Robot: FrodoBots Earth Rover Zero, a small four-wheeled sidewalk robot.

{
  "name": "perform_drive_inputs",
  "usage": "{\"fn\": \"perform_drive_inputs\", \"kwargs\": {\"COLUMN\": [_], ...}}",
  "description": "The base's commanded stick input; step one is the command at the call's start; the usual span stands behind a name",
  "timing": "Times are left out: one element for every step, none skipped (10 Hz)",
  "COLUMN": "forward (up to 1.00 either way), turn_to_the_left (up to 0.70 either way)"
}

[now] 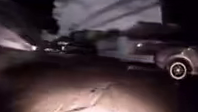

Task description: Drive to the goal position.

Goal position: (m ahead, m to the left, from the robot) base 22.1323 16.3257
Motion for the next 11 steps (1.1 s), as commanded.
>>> {"fn": "perform_drive_inputs", "kwargs": {"forward": [0.7, 0.7, 0.7, 0.7, 0.7, 0.7, 0.7, 0.7, 0.7, 0.7, 0.7], "turn_to_the_left": [0.0, 0.0, 0.0, 0.0, 0.0, 0.0, 0.0, 0.0, 0.0, 0.0, 0.0]}}
